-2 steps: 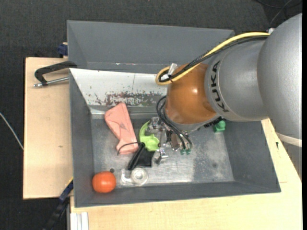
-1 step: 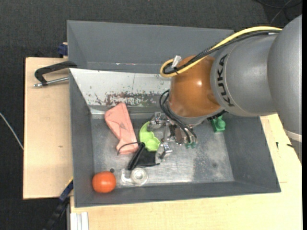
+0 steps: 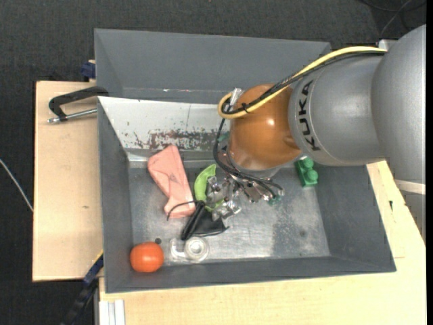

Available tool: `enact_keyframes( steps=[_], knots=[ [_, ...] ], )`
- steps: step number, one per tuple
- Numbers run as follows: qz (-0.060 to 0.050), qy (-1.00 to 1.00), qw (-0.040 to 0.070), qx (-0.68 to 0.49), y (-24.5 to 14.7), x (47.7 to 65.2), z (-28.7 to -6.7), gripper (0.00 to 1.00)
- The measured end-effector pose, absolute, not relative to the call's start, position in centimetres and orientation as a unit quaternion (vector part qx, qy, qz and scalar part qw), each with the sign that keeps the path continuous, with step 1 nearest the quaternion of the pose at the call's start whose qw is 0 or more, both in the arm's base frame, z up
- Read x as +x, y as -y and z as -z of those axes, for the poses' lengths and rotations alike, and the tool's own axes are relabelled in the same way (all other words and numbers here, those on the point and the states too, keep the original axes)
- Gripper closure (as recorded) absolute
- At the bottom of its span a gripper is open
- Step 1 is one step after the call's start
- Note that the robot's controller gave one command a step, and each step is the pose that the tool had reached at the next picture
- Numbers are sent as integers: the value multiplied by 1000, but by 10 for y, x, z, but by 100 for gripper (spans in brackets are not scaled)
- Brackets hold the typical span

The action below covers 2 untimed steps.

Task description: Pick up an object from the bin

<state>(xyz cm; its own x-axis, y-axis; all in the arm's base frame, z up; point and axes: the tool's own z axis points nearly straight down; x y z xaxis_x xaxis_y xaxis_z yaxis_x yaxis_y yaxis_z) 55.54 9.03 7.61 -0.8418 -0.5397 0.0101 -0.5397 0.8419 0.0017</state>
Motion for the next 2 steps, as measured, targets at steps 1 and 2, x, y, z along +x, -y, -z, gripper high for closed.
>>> enact_keyframes(
  steps=[1,2],
  knots=[
    [1,960,-7,281,-93,559,-75,0],
    [0,960,-5,281,-92,559,-77,100]
  ],
)
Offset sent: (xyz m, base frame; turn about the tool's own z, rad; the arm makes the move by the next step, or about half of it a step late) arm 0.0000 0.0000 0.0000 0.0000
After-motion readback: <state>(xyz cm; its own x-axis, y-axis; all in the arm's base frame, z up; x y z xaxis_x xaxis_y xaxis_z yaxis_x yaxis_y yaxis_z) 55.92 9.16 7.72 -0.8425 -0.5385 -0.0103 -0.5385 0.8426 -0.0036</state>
